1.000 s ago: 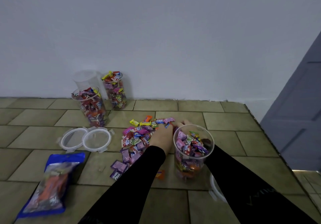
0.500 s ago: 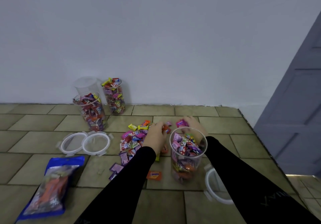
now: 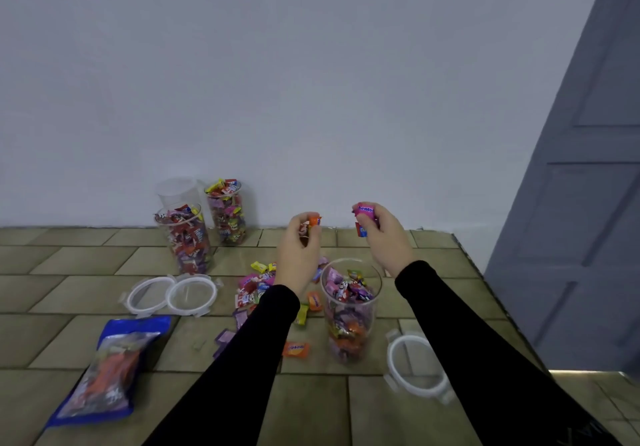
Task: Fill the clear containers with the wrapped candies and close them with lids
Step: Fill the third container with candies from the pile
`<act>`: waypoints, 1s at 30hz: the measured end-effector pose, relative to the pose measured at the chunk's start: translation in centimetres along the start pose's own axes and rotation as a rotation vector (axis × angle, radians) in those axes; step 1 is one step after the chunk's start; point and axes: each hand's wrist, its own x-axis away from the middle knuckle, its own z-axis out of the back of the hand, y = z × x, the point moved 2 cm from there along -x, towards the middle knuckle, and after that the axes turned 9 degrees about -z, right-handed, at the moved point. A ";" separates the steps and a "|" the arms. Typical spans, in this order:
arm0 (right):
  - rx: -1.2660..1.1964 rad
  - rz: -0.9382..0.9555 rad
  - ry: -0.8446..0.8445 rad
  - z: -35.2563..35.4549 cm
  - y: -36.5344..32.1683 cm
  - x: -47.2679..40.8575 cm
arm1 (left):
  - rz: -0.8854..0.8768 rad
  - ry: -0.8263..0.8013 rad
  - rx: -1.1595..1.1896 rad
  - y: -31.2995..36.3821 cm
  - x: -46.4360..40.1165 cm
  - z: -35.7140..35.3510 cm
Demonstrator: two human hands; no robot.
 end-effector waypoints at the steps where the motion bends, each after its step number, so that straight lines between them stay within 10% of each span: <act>1: -0.049 0.009 0.009 0.0 -0.5 0.5 | -0.005 0.022 0.043 0.4 0.1 0.0; 10: -0.333 0.001 0.118 -1.1 -2.3 4.8 | -0.111 0.233 0.217 2.9 4.2 -1.1; 30: -0.380 -0.143 0.183 -1.1 -1.6 5.3 | -0.148 0.072 -0.016 1.7 6.3 -2.2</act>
